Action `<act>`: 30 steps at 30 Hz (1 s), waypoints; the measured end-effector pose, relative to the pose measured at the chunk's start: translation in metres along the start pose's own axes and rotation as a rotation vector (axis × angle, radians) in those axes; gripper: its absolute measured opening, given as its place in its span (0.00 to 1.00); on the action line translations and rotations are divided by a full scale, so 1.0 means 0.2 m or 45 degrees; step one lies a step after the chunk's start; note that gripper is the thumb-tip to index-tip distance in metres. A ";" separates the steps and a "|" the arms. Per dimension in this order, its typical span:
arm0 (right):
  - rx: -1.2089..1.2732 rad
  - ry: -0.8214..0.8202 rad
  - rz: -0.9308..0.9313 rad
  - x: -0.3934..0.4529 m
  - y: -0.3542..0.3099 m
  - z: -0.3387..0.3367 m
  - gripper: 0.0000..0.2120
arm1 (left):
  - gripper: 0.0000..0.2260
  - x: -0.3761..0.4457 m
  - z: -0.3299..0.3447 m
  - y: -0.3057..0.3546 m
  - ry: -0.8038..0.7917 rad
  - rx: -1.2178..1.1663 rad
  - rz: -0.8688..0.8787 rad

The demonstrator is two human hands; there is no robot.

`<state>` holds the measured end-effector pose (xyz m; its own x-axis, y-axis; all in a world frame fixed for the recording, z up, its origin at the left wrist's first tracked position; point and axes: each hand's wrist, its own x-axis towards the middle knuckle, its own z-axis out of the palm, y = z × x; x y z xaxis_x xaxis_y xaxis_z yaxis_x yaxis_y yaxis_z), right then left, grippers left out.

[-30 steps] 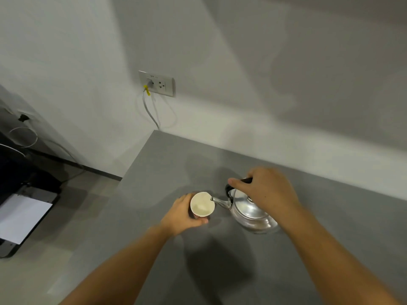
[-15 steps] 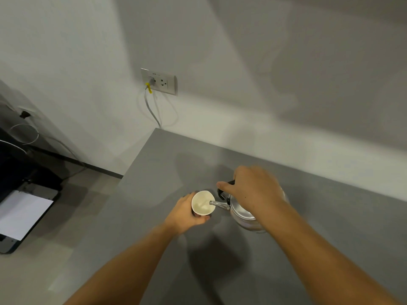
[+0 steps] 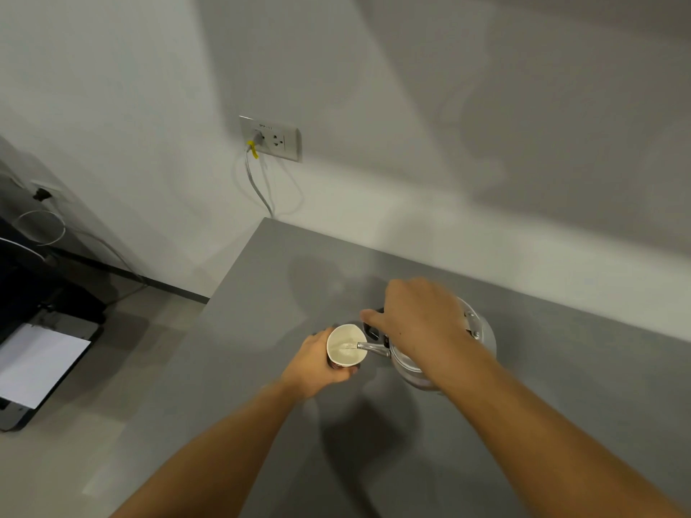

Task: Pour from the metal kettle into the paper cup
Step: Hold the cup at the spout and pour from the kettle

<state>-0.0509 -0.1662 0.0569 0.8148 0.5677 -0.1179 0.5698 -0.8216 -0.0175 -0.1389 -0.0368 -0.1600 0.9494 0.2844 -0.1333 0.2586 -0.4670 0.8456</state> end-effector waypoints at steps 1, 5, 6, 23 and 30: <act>-0.002 -0.001 -0.001 0.00 0.00 0.00 0.23 | 0.28 0.00 0.00 0.00 -0.001 -0.001 -0.002; -0.019 -0.003 -0.024 0.01 -0.01 0.00 0.24 | 0.28 0.00 0.00 -0.01 -0.004 -0.002 0.002; -0.020 -0.001 -0.031 0.01 -0.01 0.00 0.24 | 0.28 0.01 0.00 -0.01 -0.004 -0.003 0.005; -0.024 -0.004 -0.069 0.02 -0.04 0.00 0.23 | 0.27 0.00 -0.01 0.00 -0.020 0.002 0.066; -0.023 -0.001 -0.082 0.02 -0.04 0.01 0.23 | 0.29 0.00 -0.01 0.01 -0.010 -0.012 0.074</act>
<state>-0.0525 -0.1568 0.0552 0.7765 0.6190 -0.1179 0.6227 -0.7825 -0.0074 -0.1383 -0.0364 -0.1575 0.9642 0.2503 -0.0875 0.2010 -0.4746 0.8569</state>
